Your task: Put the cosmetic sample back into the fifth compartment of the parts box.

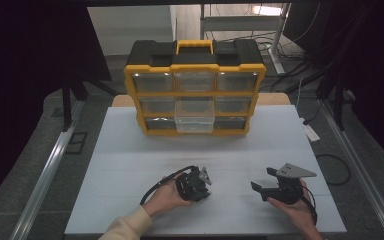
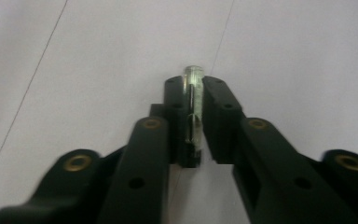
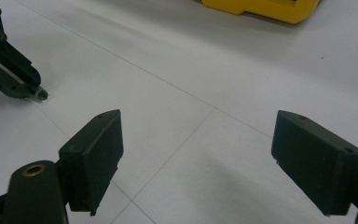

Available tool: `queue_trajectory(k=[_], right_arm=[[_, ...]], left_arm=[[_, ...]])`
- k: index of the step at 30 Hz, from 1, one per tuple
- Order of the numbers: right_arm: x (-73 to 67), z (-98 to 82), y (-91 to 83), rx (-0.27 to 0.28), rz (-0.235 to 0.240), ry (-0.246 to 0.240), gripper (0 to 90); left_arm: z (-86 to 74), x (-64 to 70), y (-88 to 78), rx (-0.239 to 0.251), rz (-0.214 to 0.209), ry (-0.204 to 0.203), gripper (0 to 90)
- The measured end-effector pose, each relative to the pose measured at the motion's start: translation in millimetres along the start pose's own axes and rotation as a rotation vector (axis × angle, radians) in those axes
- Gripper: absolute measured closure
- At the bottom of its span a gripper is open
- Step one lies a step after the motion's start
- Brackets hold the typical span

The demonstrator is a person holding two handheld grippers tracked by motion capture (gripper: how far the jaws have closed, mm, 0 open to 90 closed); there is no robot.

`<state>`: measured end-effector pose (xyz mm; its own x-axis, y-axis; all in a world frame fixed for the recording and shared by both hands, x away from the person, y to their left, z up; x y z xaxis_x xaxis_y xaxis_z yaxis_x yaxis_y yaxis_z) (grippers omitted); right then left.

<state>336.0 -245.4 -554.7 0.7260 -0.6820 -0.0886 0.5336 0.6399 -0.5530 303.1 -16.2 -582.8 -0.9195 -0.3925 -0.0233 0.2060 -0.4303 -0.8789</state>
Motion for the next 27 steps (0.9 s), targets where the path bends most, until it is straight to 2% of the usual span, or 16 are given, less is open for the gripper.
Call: queue_trajectory(k=[9, 18, 24, 27], right_arm=[[0.1, 0.0, -0.5, -0.001, -0.004, 0.003, 16.8], [0.4, 0.2, -0.9, 0.003, -0.002, 0.003, 16.8], [0.4, 0.3, -1.3, 0.004, -0.001, 0.003, 16.8], [0.5, 0.2, -1.3, 0.003, -0.002, 0.002, 16.8]], left_arm=[[0.7, 2.1, -1.6, 0.009, 0.012, 0.019, 80.8], [5.4, -1.7, -19.0, 0.078, 0.030, 0.007, 80.8], [7.0, -7.5, -34.5, 0.138, 0.041, -0.021, 80.7], [7.1, -9.7, -38.3, 0.151, 0.042, -0.026, 80.7]])
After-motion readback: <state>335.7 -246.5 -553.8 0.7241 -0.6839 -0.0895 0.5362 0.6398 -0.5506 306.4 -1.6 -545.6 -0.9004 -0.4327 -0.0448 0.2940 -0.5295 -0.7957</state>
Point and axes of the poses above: each handheld gripper's, and its own axes: y roughly forward along the jaws, z roughly out of its top, x roughly to its right, the point moved 8 cm from there along y, roughly forward along the jaws, and after that the axes turned 5 degrees about z, right-handed, at the moved point
